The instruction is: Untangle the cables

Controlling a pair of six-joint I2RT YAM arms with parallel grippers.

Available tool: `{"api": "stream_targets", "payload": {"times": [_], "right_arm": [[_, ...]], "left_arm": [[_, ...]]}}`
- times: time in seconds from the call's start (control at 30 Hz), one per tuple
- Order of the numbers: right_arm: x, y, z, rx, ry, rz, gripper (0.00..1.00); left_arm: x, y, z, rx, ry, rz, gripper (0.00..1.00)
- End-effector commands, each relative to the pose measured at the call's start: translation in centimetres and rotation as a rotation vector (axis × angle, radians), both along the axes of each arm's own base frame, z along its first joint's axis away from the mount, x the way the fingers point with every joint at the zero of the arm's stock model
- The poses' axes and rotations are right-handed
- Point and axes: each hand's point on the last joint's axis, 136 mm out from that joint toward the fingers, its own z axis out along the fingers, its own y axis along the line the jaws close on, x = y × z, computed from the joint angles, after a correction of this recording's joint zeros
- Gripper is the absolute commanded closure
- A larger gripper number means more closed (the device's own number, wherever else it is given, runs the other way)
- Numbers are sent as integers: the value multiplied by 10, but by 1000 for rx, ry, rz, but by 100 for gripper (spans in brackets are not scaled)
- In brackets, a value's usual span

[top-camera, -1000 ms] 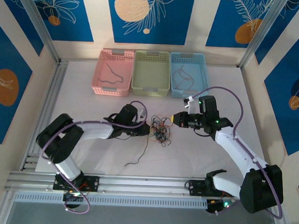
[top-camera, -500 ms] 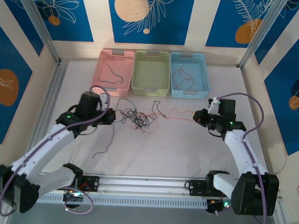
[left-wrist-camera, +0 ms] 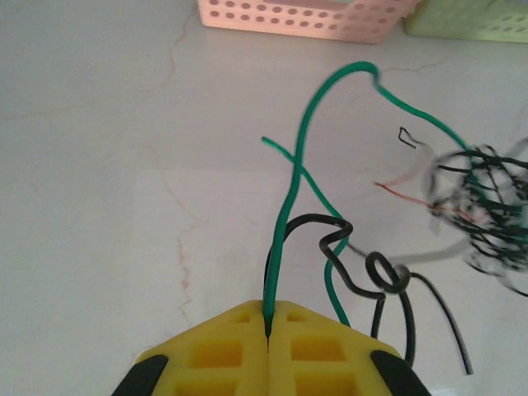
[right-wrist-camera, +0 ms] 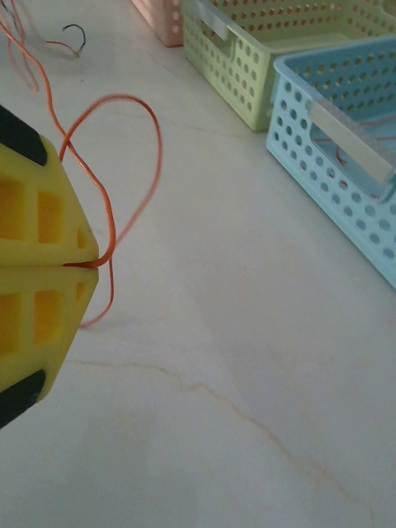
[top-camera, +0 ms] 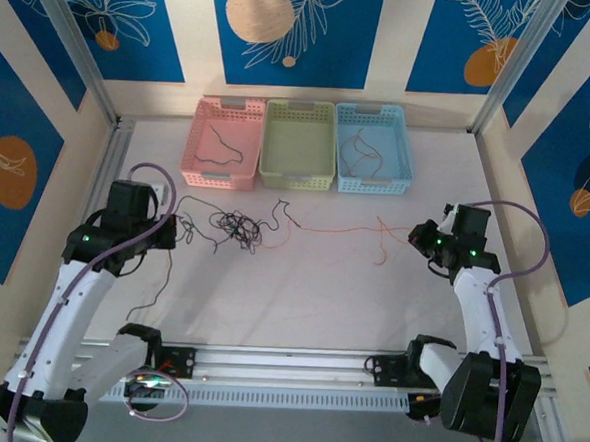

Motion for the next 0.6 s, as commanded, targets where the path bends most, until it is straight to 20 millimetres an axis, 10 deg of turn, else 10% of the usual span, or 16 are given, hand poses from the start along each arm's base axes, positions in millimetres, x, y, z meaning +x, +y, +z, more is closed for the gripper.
{"api": "stream_targets", "payload": {"times": [0.0, 0.57], "right_arm": [[-5, -10, -1, -12, 7, -56, 100], [-9, 27, -14, 56, 60, 94, 100]], "left_arm": [[-5, 11, 10, 41, -15, 9, 100], [-2, -31, -7, -201, -39, -96, 100]]}}
